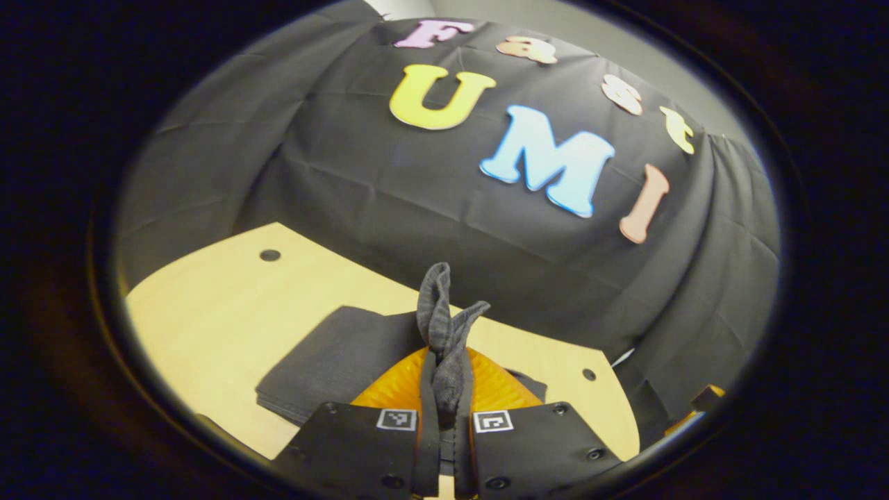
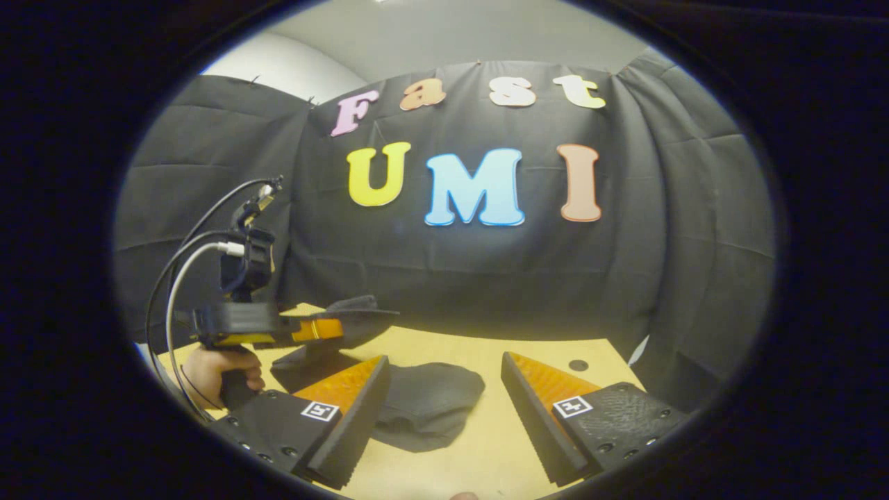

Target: Grasp the waist and the cuffs of the jeans and fold them to make the two legs overlap; first hold the waist and fold one-third of the jeans toward the cuffs, then hold the cuffs and fold the remaining one-third in the same direction to finish folding.

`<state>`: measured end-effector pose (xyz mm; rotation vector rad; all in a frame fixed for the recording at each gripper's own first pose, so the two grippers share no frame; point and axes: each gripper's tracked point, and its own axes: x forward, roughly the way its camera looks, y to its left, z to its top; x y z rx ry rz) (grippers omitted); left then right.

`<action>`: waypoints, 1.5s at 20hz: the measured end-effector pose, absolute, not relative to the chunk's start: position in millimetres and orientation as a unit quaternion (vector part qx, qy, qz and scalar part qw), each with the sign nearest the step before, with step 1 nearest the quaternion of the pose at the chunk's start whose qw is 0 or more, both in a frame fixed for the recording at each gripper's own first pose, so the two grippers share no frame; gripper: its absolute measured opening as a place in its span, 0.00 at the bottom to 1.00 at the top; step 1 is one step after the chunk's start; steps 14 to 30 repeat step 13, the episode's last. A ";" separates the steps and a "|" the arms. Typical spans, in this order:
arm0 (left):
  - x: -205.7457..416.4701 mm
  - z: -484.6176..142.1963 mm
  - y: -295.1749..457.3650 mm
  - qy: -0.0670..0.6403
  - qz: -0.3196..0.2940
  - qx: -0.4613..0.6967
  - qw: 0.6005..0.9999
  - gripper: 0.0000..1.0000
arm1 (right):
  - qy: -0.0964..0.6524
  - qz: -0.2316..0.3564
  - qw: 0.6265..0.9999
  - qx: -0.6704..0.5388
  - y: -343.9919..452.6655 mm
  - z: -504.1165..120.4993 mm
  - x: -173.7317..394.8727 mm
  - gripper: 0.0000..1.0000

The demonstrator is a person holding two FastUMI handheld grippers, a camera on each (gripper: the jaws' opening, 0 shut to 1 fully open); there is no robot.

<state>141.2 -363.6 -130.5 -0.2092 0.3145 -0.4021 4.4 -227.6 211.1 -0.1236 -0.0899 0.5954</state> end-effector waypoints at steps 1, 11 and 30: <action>133.0 -148.3 -379.4 0.169 -0.204 -0.095 0.959 0.16 | -0.042 0.288 0.955 -0.062 -240.2 209.9 8.8 0.95; 110.5 -227.7 -433.6 0.197 -0.235 -0.018 0.952 0.17 | -0.028 0.219 0.974 -0.048 -321.7 203.3 24.8 0.95; 108.2 -222.0 -431.3 0.189 -0.243 -0.020 0.951 0.27 | -0.030 0.210 0.976 -0.045 -324.1 205.9 20.5 0.95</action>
